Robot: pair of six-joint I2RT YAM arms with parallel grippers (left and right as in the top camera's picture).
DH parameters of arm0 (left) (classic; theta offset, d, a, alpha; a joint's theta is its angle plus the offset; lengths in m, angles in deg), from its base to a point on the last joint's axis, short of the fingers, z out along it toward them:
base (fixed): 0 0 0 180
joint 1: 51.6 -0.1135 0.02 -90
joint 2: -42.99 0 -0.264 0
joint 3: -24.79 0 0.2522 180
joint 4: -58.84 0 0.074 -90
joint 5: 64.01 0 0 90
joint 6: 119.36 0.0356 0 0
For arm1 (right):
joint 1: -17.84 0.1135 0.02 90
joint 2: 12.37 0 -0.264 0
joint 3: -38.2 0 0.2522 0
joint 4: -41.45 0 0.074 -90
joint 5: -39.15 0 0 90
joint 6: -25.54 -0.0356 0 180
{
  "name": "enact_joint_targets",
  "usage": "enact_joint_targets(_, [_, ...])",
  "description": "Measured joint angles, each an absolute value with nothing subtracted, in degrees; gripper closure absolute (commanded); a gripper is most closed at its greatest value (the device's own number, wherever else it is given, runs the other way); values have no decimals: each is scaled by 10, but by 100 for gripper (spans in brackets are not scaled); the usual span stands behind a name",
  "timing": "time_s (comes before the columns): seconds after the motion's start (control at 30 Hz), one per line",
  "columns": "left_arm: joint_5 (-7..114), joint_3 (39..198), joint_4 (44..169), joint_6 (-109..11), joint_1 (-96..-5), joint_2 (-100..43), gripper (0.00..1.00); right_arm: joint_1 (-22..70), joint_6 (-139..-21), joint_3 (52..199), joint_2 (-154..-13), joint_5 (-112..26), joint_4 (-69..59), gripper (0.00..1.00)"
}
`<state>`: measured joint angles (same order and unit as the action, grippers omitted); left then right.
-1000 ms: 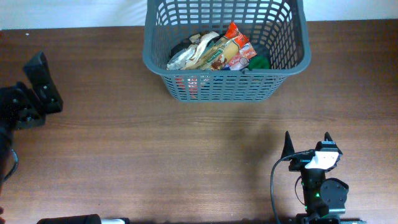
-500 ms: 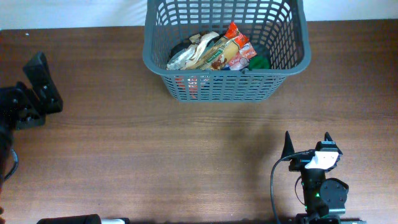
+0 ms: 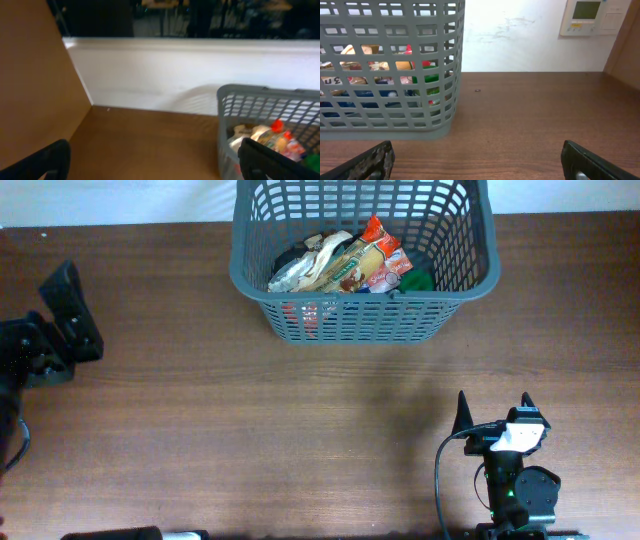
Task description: Pack container
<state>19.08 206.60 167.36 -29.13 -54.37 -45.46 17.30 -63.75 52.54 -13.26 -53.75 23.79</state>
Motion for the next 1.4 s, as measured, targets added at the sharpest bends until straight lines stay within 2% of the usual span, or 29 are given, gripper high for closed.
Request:
enact_joint_targets(0.2, [215, 1949, 1528, -291, -544, -370, 1, 173, -638, 525, -133, -537, 238, 1])
enact_joint_targets(0.37, [222, 1736, 1345, -291, -544, -241, 1, 173, -638, 525, -133, -537, 238, 1])
enact_joint_targets(0.5, [226, 1554, 1250, -291, -544, -143, 1, 173, -637, 525, -133, -537, 238, 1])
enact_joint_targets(0.77, [226, 1311, 1202, -291, -544, -50, 1, 173, -637, 525, -133, -537, 238, 1])
enact_joint_targets(1.13, [227, 910, 1001, -336, -546, 188, 1, 173, -638, 525, -133, -535, 238, 1])
enact_joint_targets(1.4, [228, 738, 934, -367, -548, 254, 1, 173, -638, 525, -133, -535, 238, 1])
